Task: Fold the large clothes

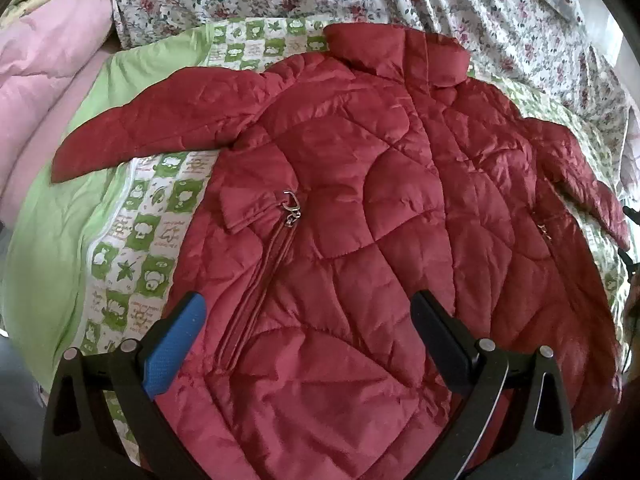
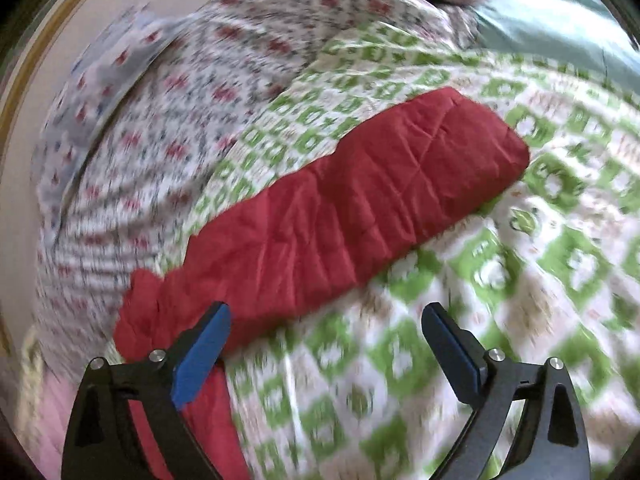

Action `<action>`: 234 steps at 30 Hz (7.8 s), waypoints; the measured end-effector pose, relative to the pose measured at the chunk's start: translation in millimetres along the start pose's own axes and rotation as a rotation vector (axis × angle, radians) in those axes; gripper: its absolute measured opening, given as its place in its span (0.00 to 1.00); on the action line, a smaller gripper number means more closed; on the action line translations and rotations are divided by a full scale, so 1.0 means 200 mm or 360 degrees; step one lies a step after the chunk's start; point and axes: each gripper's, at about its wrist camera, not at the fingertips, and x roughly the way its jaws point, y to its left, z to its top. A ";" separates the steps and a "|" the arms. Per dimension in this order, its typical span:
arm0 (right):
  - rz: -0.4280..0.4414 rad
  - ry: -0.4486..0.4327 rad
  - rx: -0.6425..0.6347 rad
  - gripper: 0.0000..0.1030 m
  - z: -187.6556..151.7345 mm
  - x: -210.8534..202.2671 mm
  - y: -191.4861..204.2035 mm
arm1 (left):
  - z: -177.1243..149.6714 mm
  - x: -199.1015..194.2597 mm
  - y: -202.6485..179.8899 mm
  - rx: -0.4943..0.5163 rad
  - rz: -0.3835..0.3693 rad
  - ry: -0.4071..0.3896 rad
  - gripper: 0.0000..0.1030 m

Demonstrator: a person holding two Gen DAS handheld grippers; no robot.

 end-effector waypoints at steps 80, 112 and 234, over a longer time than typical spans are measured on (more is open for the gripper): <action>0.0584 0.0638 -0.1589 0.45 -1.33 0.53 1.62 | 0.94 0.60 0.25 0.0011 -0.0563 0.0062 0.16; 0.0065 0.0428 -0.1286 0.53 -0.87 0.84 1.36 | 0.77 0.77 -0.02 0.0147 -0.0306 0.0081 0.35; 0.0662 0.0435 -0.0825 0.97 -0.60 0.40 1.18 | 0.69 0.60 -0.54 0.0388 -0.0936 -0.0206 0.07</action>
